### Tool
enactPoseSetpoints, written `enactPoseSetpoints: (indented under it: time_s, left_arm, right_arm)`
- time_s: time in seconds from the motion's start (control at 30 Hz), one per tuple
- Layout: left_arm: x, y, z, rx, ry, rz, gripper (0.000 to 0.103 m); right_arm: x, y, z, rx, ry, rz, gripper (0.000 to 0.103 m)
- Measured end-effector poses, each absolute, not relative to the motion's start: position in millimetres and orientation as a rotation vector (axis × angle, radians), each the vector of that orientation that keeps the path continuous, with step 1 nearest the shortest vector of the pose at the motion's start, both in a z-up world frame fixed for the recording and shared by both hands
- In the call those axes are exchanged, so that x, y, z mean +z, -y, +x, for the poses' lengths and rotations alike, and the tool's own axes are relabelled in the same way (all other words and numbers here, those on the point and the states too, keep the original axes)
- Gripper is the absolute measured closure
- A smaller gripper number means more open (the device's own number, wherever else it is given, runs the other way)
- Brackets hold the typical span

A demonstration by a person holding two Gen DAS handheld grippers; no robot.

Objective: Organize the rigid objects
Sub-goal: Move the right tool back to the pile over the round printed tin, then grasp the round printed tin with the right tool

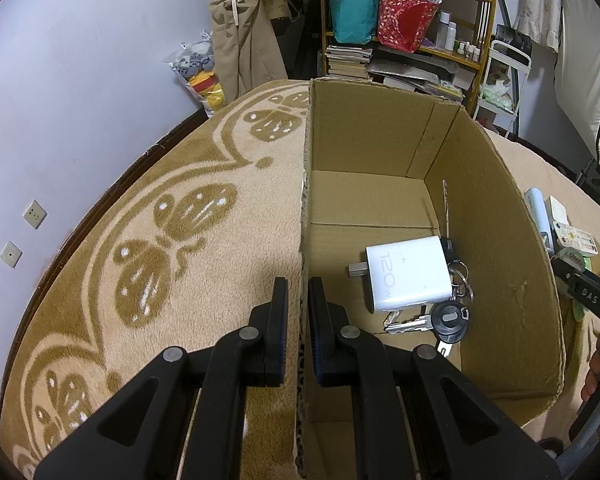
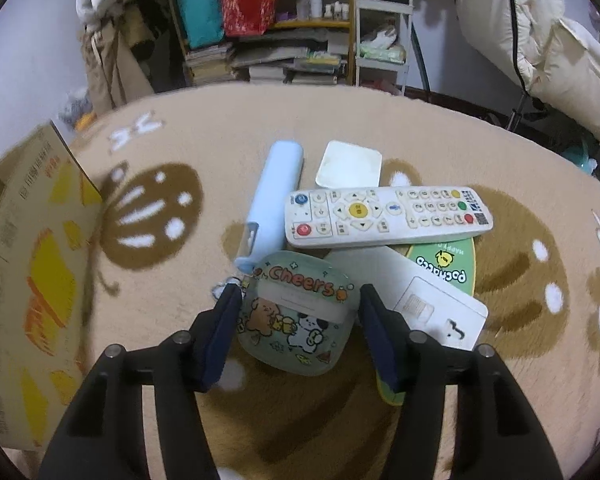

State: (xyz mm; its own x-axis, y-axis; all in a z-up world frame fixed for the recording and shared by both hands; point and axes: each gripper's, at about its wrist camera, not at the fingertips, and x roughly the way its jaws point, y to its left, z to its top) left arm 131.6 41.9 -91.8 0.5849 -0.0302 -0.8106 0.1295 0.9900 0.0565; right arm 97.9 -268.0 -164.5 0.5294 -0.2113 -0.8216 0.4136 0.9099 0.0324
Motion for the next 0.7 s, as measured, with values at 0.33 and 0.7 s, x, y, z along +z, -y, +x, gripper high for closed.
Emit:
enactPoseSetpoints:
  time_s: [0.33,0.7]
  left_arm:
    - [-92,-42,132,-0.09,-0.94,0.124,0.093]
    - [-92,-42,132,-0.087,-0.937,0.133,0.093]
  right_arm:
    - [-121,247,84,-0.295,-0.82,0.265,0.05]
    - [-80,206,88,-0.153,-0.744,0.189,0.075]
